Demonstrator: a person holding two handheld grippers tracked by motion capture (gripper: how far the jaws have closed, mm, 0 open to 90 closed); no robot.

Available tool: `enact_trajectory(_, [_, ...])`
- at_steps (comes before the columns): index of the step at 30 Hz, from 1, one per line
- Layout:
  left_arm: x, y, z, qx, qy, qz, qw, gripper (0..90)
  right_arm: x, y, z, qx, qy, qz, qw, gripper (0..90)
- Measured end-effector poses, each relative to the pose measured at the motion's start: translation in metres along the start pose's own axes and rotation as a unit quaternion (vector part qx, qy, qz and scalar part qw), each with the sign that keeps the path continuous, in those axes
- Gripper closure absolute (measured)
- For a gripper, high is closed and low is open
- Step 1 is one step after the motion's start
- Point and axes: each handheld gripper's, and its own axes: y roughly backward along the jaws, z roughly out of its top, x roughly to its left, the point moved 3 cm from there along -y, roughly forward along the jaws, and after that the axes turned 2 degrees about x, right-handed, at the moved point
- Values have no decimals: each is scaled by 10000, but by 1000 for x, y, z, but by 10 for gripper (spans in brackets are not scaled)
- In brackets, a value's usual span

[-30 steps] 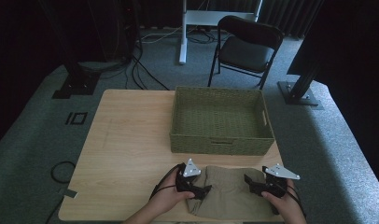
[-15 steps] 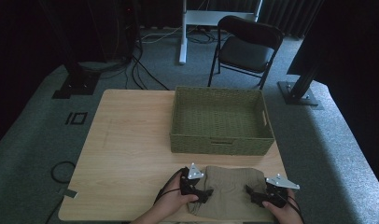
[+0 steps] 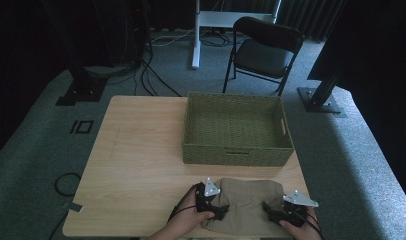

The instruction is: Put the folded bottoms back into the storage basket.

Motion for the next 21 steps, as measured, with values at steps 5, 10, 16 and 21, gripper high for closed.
enact_trajectory(5, [-3, -3, -1, -120, -144, -33, 9998, 156, 4, -4, -4, -296, 47, -15, 9996, 138])
enact_trajectory(10, [-4, -4, 0, -83, -242, -18, 9997, 155, 9, -6, -4, -362, 102, 59, 9993, 149])
enact_trajectory(16, [-7, -10, 5, -43, -402, -23, 9992, 159, 13, -3, -1, -304, 207, 243, 9990, 391])
enact_trajectory(21, [-3, -11, 11, -133, -350, -126, 9992, 552, 19, -2, 5, -72, 230, 346, 9991, 612])
